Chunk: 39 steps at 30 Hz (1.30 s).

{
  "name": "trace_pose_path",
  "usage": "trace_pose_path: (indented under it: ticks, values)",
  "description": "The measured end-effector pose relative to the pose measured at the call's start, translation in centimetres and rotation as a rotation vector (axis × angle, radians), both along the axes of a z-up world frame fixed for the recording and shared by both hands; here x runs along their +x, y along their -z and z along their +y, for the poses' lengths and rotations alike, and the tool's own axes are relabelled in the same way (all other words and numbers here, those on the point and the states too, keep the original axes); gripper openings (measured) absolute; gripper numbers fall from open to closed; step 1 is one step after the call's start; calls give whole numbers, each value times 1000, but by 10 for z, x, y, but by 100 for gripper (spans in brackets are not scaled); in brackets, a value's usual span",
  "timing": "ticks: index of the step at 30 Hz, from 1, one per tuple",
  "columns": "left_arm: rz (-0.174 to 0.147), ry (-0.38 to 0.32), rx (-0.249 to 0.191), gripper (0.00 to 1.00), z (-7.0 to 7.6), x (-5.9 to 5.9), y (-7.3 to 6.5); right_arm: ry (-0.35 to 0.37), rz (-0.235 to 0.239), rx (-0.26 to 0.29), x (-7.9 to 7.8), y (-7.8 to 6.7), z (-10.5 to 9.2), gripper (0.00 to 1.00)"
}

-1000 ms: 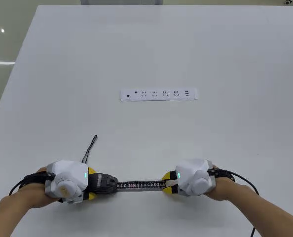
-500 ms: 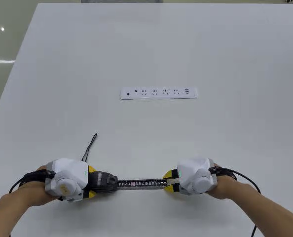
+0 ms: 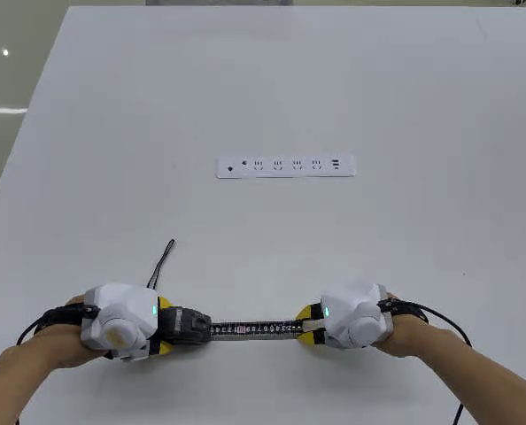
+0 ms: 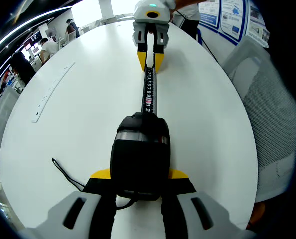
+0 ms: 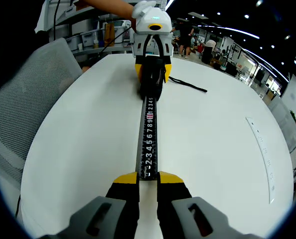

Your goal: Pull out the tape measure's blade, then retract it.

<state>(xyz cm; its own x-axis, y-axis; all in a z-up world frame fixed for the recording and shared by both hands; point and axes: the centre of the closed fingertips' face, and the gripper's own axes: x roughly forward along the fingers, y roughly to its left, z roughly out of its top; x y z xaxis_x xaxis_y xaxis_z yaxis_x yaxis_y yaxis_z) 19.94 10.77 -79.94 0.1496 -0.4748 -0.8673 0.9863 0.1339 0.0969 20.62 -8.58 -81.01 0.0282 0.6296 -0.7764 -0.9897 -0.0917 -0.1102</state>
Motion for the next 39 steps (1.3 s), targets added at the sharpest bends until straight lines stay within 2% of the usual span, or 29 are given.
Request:
trace_pose_path:
  ticks: [2,7,11,16,23,28,39]
  values:
    - [0,0,0,29,0,0,0,0,-1,-1,-2,-6,0,11]
    - [1,-1,0,29,1,0,1,1,-1,-3,1,4,-3,11]
    - [1,0,0,29,0,0,1,1,-1,-4,-1,-4,-4,11]
    - [1,-1,1,29,2,1,2,1,-2,-7,0,-4,-6,11]
    - [0,-2,2,29,-1,0,-1,0,-4,-10,1,1,-9,11]
    - [1,-1,2,29,-2,0,-4,1,-5,-12,1,-1,-11,11]
    - [1,-2,0,29,2,2,2,0,-8,-19,2,0,-16,11]
